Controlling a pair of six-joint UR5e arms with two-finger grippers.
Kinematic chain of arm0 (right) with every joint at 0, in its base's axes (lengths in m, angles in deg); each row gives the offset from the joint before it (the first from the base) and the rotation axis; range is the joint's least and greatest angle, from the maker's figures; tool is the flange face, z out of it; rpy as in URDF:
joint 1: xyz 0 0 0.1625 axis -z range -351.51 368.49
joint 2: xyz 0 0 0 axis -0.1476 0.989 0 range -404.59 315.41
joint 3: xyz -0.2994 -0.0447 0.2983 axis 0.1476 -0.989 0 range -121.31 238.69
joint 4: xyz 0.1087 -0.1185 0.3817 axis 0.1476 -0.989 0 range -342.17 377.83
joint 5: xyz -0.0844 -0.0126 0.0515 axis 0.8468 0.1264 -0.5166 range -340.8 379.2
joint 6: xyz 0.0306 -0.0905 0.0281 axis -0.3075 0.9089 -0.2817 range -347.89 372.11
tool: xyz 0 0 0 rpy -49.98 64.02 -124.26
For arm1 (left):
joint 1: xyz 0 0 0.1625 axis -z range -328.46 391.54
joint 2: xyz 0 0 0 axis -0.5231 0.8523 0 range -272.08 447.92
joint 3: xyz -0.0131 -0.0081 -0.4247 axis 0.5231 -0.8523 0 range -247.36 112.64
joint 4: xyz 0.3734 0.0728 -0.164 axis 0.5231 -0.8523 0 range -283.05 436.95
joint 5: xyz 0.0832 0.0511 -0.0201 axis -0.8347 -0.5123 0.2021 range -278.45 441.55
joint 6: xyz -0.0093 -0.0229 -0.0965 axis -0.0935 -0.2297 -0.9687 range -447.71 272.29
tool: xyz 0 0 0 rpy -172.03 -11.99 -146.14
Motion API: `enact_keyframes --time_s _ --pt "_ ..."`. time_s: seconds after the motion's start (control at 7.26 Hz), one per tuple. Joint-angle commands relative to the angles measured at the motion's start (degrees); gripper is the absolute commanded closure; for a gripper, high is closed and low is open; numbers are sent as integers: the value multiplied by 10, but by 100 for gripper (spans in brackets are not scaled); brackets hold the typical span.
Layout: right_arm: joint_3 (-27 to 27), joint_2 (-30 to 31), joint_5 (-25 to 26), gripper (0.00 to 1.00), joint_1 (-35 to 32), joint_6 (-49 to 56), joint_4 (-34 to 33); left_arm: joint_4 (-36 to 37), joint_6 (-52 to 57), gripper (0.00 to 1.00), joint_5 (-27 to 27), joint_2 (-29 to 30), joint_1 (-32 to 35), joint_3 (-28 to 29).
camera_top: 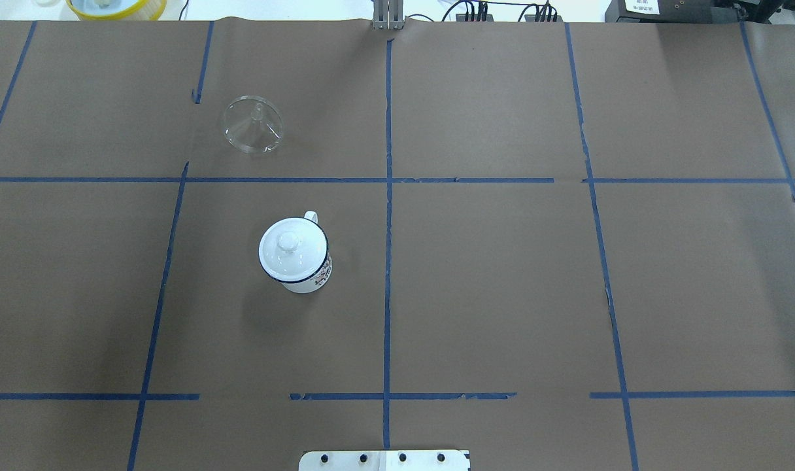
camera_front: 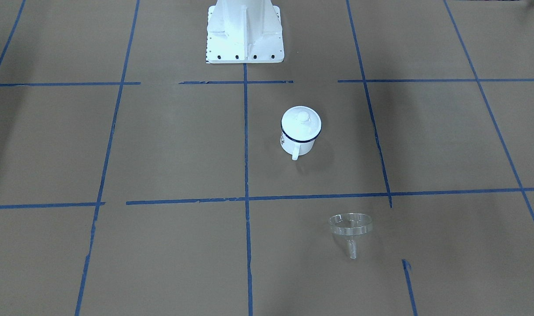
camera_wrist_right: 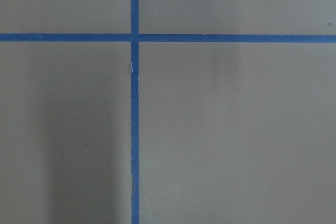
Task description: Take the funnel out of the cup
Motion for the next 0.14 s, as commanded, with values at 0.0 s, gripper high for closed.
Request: enact_keyframes --time_s 0.0 --pt "0 0 0 0 0 0 0 1 0 0 -2 0 1 -6"
